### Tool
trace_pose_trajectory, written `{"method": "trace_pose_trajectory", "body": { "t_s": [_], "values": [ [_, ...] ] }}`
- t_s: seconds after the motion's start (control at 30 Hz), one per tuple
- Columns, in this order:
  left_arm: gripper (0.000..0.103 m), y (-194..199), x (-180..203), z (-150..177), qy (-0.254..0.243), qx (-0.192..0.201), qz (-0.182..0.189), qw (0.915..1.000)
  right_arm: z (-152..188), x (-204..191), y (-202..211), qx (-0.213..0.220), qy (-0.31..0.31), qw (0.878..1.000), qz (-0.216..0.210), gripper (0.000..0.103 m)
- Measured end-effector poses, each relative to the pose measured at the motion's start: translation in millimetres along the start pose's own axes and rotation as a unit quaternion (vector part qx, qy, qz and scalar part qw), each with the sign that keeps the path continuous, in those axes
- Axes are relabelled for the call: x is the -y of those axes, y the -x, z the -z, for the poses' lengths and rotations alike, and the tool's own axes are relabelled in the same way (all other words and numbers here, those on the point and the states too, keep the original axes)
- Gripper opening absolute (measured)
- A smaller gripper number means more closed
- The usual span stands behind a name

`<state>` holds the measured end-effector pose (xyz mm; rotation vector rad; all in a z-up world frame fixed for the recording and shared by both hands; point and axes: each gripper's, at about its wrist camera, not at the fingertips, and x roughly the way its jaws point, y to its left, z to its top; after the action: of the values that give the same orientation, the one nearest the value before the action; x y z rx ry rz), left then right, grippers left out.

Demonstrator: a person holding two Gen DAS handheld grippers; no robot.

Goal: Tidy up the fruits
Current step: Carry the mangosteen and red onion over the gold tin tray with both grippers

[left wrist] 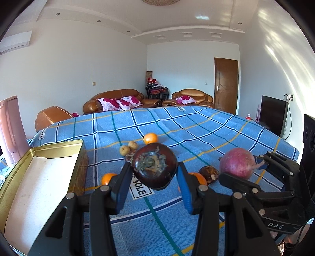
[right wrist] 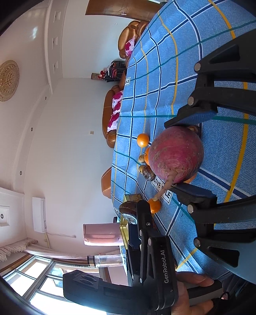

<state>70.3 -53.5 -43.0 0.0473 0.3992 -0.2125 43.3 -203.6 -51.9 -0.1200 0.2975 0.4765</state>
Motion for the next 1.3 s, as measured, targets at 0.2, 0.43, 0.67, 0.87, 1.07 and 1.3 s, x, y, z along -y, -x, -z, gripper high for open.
{"method": "trace_pose_trajectory", "body": {
  "t_s": [0.2,0.43,0.67,0.87,1.07,1.3],
  "values": [
    [0.047,4,0,1,-0.004,0.011,-0.004,0.9999,0,-2,2,0.003,0.004,1.0,0.001,0.055],
    [0.047,9,-1,2,-0.007,0.022,-0.007,0.9997,1,-4,5,0.016,0.015,1.0,0.002,0.055],
    [0.047,14,-2,1,-0.009,0.033,-0.014,0.9993,1,-6,7,0.02,0.019,1.0,0.003,0.055],
    [0.048,18,-3,-2,-0.011,0.046,-0.02,0.9987,1,-8,7,0.023,0.028,0.999,0.005,0.055],
    [0.047,22,-4,-5,-0.015,0.054,-0.026,0.9981,-3,-11,11,0.03,0.034,0.999,0.008,0.055],
    [0.047,26,-3,-7,-0.023,0.062,-0.034,0.9972,-9,-11,15,0.037,0.04,0.998,0.012,0.055]
  ]
}}
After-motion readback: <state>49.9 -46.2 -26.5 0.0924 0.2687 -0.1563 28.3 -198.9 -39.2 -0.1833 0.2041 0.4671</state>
